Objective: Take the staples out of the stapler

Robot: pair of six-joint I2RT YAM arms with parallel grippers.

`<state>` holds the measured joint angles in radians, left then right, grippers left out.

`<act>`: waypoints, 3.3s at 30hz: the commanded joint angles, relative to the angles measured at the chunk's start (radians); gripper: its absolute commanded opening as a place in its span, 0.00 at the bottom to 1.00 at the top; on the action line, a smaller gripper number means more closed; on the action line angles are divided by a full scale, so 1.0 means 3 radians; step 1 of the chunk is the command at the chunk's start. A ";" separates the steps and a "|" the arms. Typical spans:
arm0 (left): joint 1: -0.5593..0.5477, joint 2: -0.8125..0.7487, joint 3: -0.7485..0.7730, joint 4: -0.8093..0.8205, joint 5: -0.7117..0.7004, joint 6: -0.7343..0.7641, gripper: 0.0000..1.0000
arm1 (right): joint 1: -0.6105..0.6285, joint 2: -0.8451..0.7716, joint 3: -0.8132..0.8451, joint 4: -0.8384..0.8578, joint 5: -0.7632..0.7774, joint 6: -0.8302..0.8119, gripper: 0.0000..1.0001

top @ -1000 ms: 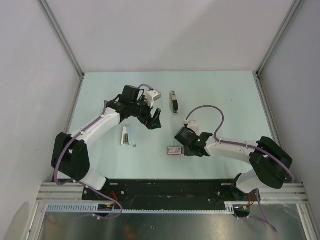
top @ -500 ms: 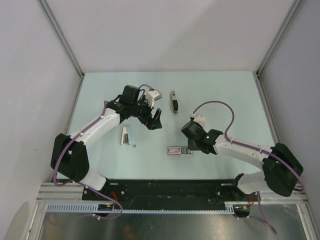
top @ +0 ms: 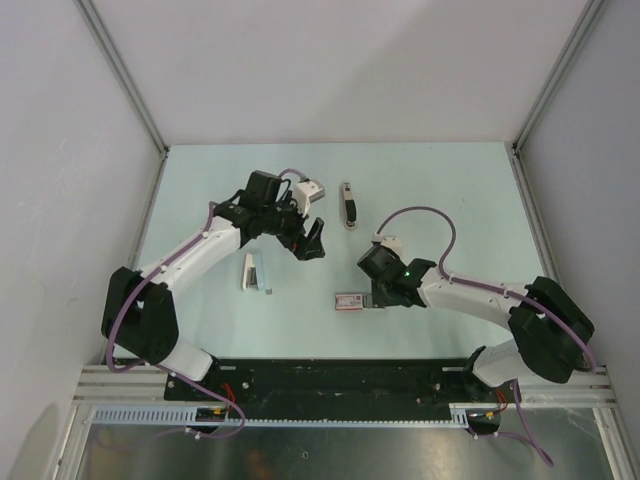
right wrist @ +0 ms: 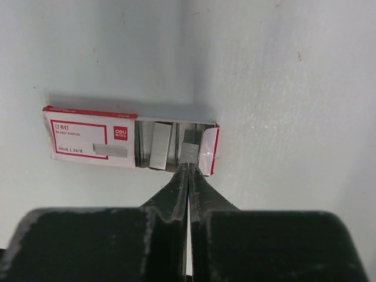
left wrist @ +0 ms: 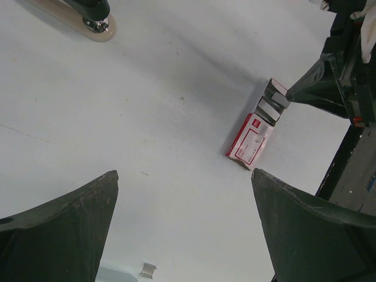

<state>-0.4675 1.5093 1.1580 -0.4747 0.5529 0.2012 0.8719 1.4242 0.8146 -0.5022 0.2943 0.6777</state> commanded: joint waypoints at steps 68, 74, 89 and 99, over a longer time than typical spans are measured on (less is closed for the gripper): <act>-0.0027 -0.0024 0.0071 0.0023 0.0088 0.0305 0.99 | -0.0325 0.0010 0.0780 -0.0632 -0.0727 -0.0318 0.00; -0.0054 0.0040 0.0050 0.0023 0.0219 0.0372 0.99 | -0.0294 -0.0125 0.0623 -0.0745 -0.0790 -0.0293 0.00; -0.0096 0.0049 0.0006 0.0012 0.0209 0.0428 0.99 | -0.0063 0.0043 0.0107 -0.0389 -0.1142 -0.0197 0.00; -0.0097 0.0026 -0.0007 -0.0006 0.0187 0.0473 1.00 | -0.0199 0.0242 0.0108 -0.0277 -0.1089 -0.0316 0.00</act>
<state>-0.4923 1.5269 1.1576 -0.4755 0.5789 0.2649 0.8341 1.4857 0.8463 -0.6147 -0.0360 0.6071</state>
